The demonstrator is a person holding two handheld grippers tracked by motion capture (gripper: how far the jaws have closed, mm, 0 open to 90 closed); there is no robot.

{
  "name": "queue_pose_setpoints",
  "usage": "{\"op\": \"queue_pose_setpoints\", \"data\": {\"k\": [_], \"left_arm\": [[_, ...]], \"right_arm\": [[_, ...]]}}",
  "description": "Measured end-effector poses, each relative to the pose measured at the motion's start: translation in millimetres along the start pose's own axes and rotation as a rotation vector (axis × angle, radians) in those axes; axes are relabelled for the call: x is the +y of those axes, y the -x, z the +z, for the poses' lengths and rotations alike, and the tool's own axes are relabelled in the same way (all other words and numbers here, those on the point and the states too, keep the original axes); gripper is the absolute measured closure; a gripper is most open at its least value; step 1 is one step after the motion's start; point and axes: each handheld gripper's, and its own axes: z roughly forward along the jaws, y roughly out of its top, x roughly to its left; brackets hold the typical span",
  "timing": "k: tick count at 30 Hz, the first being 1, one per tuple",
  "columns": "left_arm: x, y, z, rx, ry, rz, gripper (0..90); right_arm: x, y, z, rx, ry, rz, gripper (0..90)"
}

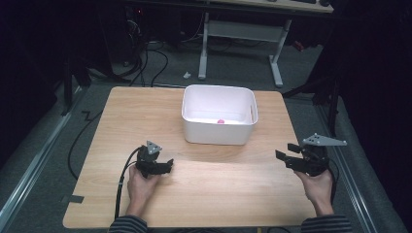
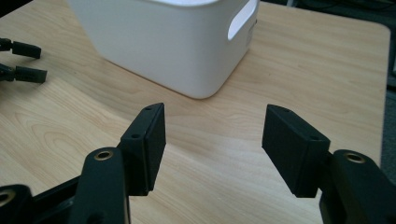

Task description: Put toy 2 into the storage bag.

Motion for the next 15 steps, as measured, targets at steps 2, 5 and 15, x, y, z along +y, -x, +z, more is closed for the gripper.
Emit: {"op": "queue_pose_setpoints", "data": {"k": [2,5,15], "left_arm": [[0.0,0.0,0.0,0.000,-0.001,0.000,17.2],[0.0,0.1,-0.1,0.001,-0.001,0.001,17.2],[0.0,0.1,-0.1,0.001,-0.001,0.001,17.2]], "right_arm": [[-8.1,0.1,7.6,0.011,-0.007,0.010,40.1],[-19.5,-0.6,19.9,0.019,-0.020,0.027,40.1],[-46.8,-4.4,57.9,0.017,-0.038,0.042,39.8]]}}
